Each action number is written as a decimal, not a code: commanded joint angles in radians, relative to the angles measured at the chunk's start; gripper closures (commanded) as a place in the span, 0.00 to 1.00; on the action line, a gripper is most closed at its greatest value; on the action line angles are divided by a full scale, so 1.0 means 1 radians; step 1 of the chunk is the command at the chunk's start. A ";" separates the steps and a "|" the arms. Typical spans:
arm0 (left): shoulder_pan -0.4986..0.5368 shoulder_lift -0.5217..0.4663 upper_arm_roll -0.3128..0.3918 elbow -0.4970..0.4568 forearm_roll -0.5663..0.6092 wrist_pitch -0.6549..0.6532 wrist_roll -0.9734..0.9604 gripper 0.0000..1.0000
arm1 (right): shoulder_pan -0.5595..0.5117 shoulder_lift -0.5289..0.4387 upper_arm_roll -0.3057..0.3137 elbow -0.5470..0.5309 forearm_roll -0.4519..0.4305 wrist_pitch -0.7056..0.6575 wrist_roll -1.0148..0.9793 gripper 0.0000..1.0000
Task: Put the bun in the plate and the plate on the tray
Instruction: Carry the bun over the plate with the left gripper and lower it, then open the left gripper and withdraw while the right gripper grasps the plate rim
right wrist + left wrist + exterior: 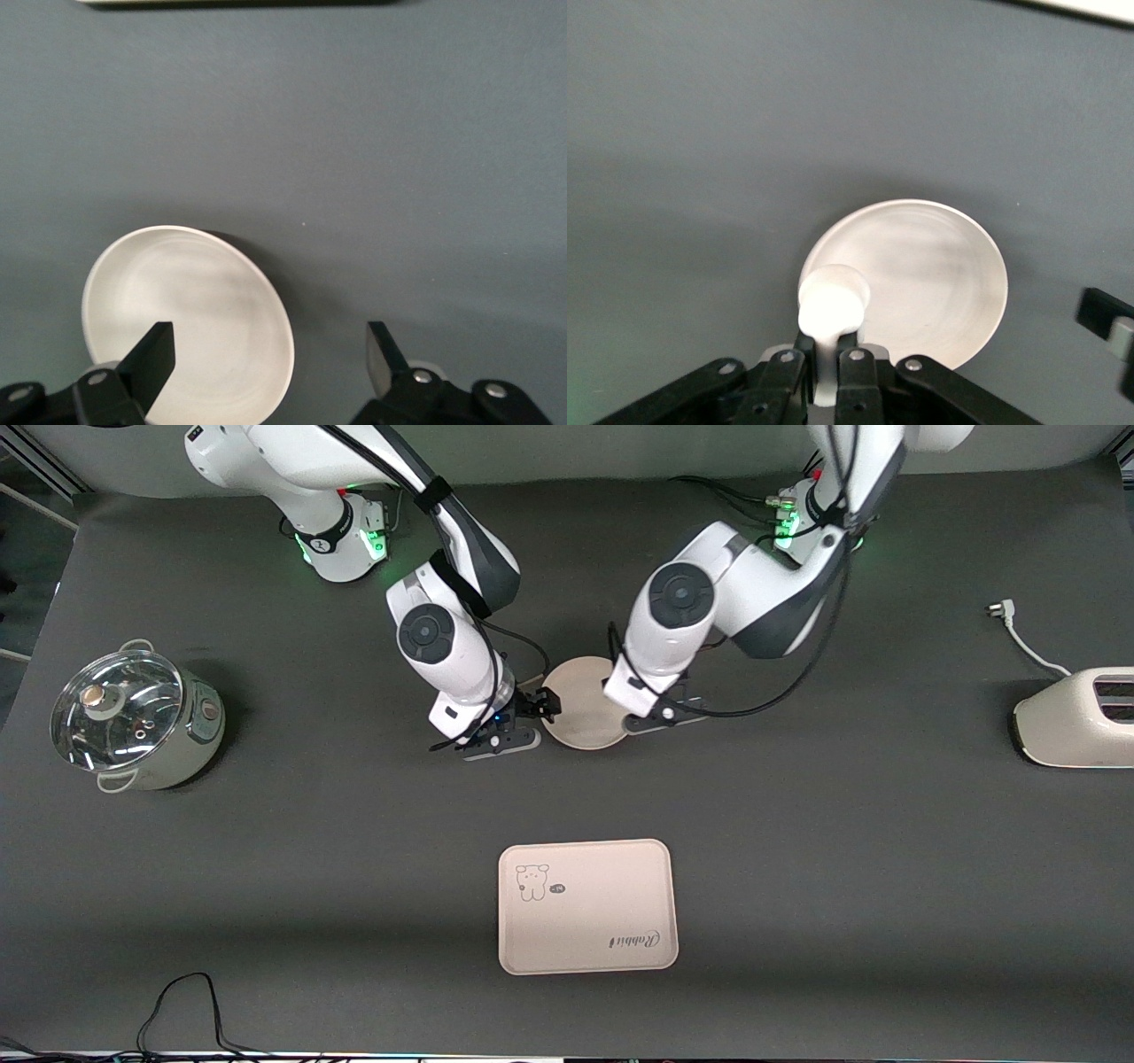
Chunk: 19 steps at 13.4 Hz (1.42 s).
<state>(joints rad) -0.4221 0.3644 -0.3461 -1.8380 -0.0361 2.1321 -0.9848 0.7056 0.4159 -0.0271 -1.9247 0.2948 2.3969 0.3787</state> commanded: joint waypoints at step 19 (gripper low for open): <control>-0.107 0.079 0.012 -0.116 0.013 0.246 -0.160 0.00 | 0.074 0.083 0.004 -0.120 0.060 0.254 -0.035 0.04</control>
<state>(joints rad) -0.5204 0.4721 -0.3425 -1.9400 -0.0338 2.3851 -1.1177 0.7705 0.5054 -0.0201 -2.0327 0.3246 2.6306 0.3737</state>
